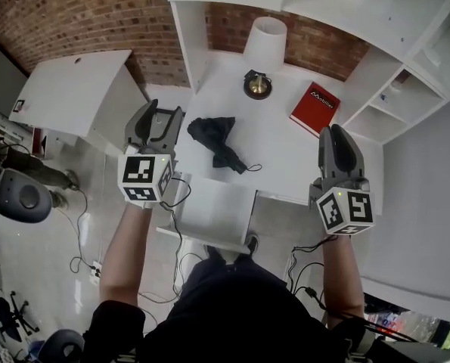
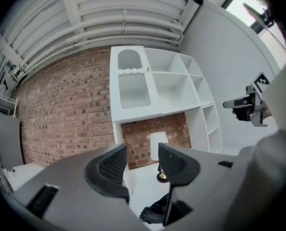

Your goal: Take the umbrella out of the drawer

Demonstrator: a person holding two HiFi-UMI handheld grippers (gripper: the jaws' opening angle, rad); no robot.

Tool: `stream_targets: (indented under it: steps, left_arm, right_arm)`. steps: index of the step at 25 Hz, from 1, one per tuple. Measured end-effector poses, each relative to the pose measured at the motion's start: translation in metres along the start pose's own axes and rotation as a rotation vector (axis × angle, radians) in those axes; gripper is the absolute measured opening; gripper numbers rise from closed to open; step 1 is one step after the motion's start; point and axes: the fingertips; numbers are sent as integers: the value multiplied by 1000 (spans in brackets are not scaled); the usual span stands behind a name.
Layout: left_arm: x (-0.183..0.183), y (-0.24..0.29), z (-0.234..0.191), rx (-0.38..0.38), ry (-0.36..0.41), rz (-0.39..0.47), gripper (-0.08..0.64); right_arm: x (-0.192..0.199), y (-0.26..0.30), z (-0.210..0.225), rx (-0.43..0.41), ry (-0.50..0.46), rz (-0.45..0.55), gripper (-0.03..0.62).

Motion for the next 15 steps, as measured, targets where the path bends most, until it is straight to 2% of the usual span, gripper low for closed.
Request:
stream_targets:
  steps: [4,8,12,15]
  left_arm:
    - [-53,-23,3,34,-39,122,159]
    - [-97,-43,6,23,-7,221,132]
    - [-119,-55,-5,-29,38,264,126]
    - [-127,-64,-18,-69,33,281,126]
  right_arm:
    - [-20,-3,-15,-22,-20,34,63]
    - [-40,-7,-29,-43,-58,82,63]
    - [-58,-15,-37,-46,-116,120,63]
    - [-67,-20,-39,-47,-130,140,63]
Point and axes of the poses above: the fingertips, and each gripper's own axes: y forward along the fingers, z to its right, x out of its underside, and after that the axes turned 13 degrees about y, right-handed
